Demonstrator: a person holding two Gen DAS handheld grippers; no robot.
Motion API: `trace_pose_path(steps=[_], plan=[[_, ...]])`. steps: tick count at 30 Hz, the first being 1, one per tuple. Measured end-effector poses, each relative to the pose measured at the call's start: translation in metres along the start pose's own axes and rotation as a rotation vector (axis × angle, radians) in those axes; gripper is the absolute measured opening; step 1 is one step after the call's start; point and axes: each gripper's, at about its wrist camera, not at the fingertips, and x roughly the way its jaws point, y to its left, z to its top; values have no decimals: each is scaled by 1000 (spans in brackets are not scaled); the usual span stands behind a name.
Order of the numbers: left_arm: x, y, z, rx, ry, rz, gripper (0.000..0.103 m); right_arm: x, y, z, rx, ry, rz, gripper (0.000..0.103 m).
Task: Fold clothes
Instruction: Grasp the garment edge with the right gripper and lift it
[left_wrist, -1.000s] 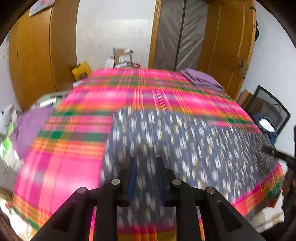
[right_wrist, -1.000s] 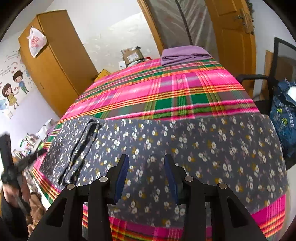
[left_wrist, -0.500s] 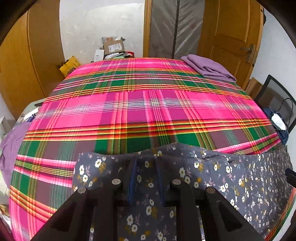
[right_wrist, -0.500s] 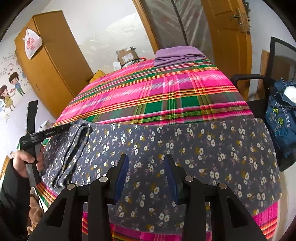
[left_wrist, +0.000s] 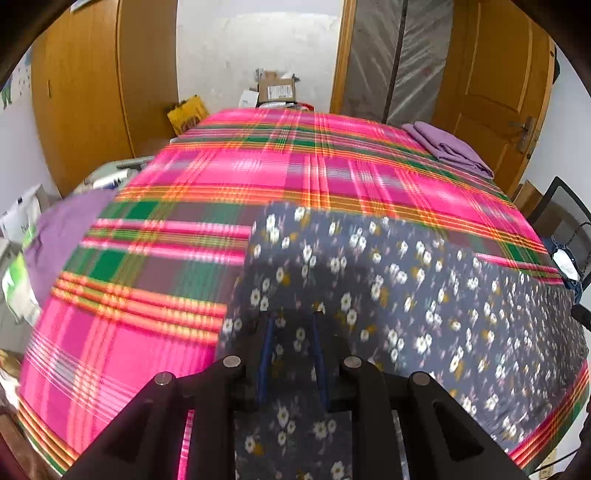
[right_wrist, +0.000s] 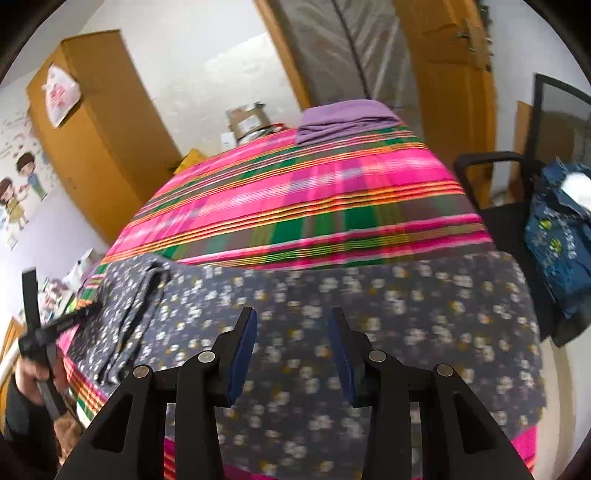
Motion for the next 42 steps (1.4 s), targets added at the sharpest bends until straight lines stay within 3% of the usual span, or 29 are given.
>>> trace_pose_path(steps=[5,9,17,23,28,35,42], plan=[[-15,-7,4,-47,-9,-67,20,-23,-29,0,70,-40,-5,41],[-28,-38,5,5,-49,-134,20,-45,-59,-5,147,-74,-27,41],[-38,-107,-6,145,-43,-307,20,-84,-125,-21,370,-140,-58,41],[-39,-147,-10,229,-20,-378,20,-93,-177,-51,632,-171,67,41],[-33,-163,-11,270,13,-388,20,-84,-206,-80,834,-138,206,42],[-28,-180,-7,311,35,-378,20,-62,-223,-111,1046,-31,382,48],[-25,-192,-11,335,58,-364,20,-44,-235,-127,1176,-18,544,54]])
